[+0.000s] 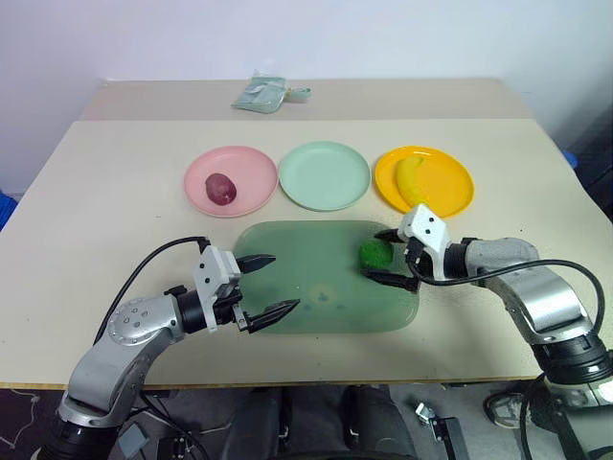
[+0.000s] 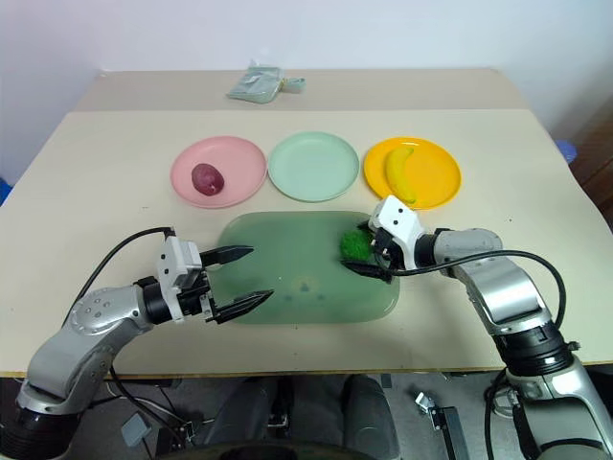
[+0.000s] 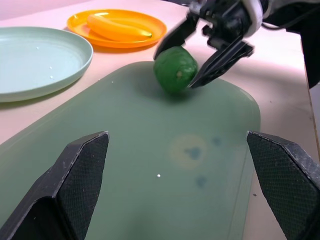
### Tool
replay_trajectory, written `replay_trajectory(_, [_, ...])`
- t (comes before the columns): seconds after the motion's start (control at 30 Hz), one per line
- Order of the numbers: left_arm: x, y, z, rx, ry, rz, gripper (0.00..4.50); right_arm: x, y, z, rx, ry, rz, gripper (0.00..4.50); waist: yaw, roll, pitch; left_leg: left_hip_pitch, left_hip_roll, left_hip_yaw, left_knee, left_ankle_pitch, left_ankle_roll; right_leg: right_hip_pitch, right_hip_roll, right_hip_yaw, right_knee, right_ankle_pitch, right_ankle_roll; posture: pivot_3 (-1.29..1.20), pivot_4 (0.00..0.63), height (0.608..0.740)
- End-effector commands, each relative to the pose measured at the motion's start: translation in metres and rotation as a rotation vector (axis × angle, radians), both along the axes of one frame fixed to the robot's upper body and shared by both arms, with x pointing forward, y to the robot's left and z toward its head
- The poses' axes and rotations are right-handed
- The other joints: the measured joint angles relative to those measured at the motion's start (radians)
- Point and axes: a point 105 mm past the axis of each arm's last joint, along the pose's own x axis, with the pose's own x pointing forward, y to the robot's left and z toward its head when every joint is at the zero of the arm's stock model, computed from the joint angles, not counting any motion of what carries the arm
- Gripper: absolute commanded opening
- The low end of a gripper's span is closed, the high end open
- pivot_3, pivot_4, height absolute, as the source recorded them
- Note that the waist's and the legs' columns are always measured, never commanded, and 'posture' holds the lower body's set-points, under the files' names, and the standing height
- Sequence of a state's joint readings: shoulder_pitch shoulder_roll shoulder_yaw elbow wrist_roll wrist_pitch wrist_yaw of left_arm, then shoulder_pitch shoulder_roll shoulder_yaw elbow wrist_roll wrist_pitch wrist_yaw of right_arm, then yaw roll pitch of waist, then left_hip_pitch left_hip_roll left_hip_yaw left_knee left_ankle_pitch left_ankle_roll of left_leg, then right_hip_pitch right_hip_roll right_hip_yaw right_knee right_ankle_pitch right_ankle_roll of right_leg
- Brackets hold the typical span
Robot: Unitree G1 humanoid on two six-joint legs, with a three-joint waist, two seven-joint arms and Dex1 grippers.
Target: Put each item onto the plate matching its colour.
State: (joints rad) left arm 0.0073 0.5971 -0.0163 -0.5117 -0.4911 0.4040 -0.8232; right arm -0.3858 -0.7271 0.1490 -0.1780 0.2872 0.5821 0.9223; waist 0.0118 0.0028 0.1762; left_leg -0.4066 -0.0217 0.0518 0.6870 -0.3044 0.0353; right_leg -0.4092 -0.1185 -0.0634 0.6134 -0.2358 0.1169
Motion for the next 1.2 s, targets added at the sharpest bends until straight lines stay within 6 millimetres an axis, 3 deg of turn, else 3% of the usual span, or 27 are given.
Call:
replay_trajectory(0.03, [-0.003, -0.003, 0.01, -0.011, -0.038, -0.01, 4.5, 0.005, 0.003, 0.01, -0.007, -0.055, 0.005, 2.3, 0.0, 0.0, 0.0, 0.0, 0.0, 0.0, 0.0, 0.0, 0.0, 0.0, 0.0, 0.0, 0.0, 0.0, 0.0, 0.0, 0.15, 0.74])
replay_trajectory(0.13, [-0.002, -0.001, 0.01, -0.013, -0.039, 0.005, 4.5, 0.012, 0.005, 0.015, -0.02, -0.115, -0.001, 2.08, 0.0, 0.0, 0.0, 0.0, 0.0, 0.0, 0.0, 0.0, 0.0, 0.0, 0.0, 0.0, 0.0, 0.0, 0.0, 0.0, 0.15, 0.74])
replay_trajectory(0.27, [0.002, 0.009, 0.011, -0.013, -0.053, 0.068, 4.5, 0.034, 0.025, 0.042, 0.101, -0.208, -0.048, 2.08, -0.005, 0.0, 0.0, 0.0, 0.0, 0.0, 0.0, 0.0, 0.0, 0.0, 0.0, 0.0, 0.0, 0.0, 0.0, 0.0, 0.15, 0.74])
replay_trajectory(0.37, [0.017, 0.03, 0.014, -0.011, -0.103, 0.213, 4.5, 0.072, 0.042, 0.056, 0.179, -0.267, -0.205, 2.08, -0.012, 0.0, 0.0, 0.0, 0.001, 0.0, -0.001, 0.001, -0.002, -0.001, 0.001, 0.0, 0.001, 0.0, 0.0, 0.0, 0.15, 0.74])
replay_trajectory(0.47, [0.033, 0.055, 0.013, 0.025, -0.157, 0.372, 4.5, 0.111, 0.056, 0.058, 0.22, -0.263, -0.394, 2.08, -0.023, 0.0, 0.0, 0.0, 0.0, 0.0, -0.001, 0.002, -0.003, -0.001, 0.001, 0.0, 0.002, 0.0, 0.0, 0.0, 0.15, 0.74])
replay_trajectory(0.6, [0.036, 0.065, 0.018, -0.01, -0.194, 0.472, 4.5, 0.131, 0.085, 0.054, 0.249, -0.274, -0.44, 2.08, -0.023, 0.0, 0.0, -0.002, 0.0, -0.001, -0.002, 0.002, -0.003, -0.002, 0.002, -0.001, 0.003, 0.0, 0.0, 0.0, 0.15, 0.74])
replay_trajectory(0.63, [0.036, 0.065, 0.018, -0.016, -0.199, 0.487, 4.5, 0.132, 0.091, 0.055, 0.269, -0.269, -0.429, 2.08, -0.023, 0.0, 0.0, -0.002, -0.001, -0.001, -0.003, 0.001, -0.002, -0.002, 0.002, -0.001, 0.002, 0.0, 0.0, 0.0, 0.15, 0.74])
replay_trajectory(0.8, [0.031, 0.063, 0.014, -0.03, -0.194, 0.532, 4.5, 0.13, 0.094, 0.068, 0.303, -0.355, -0.386, 4.45, -0.027, 0.001, 0.0, -0.002, -0.001, -0.001, -0.003, 0.001, -0.002, -0.002, 0.002, -0.001, 0.002, 0.0, 0.0, 0.0, 0.15, 0.74])
replay_trajectory(0.93, [0.028, 0.061, 0.012, -0.032, -0.188, 0.544, 4.5, 0.119, 0.086, 0.077, 0.315, -0.435, -0.318, 4.45, -0.028, 0.001, 0.0, -0.001, 0.0, -0.001, -0.003, 0.002, -0.003, -0.002, 0.002, -0.001, 0.003, 0.0, 0.0, 0.0, 0.15, 0.74])
replay_trajectory(1.0, [0.028, 0.07, 0.011, -0.032, -0.184, 0.578, 4.5, 0.105, 0.073, 0.077, 0.269, -0.479, -0.238, 4.45, -0.025, 0.001, 0.0, -0.001, 0.0, -0.001, -0.003, 0.002, -0.003, -0.002, 0.002, -0.001, 0.002, 0.0, 0.0, 0.0, 0.15, 0.74])
replay_trajectory(1.1, [0.026, 0.091, 0.009, -0.028, -0.177, 0.641, 4.5, 0.075, 0.041, 0.071, 0.268, -0.423, -0.11, 4.45, -0.02, 0.001, 0.0, -0.002, -0.001, -0.002, -0.003, 0.001, -0.003, -0.001, 0.002, -0.001, 0.001, 0.0, 0.0, 0.0, 0.15, 0.74])
replay_trajectory(1.2, [0.02, 0.114, 0.006, 0.005, -0.164, 0.692, 4.5, 0.053, -0.002, 0.058, 0.231, -0.36, -0.111, 4.45, -0.022, 0.001, 0.0, -0.001, 0.0, -0.002, -0.003, 0.001, -0.002, 0.0, 0.002, -0.002, 0.001, 0.0, 0.0, 0.0, 0.15, 0.74])
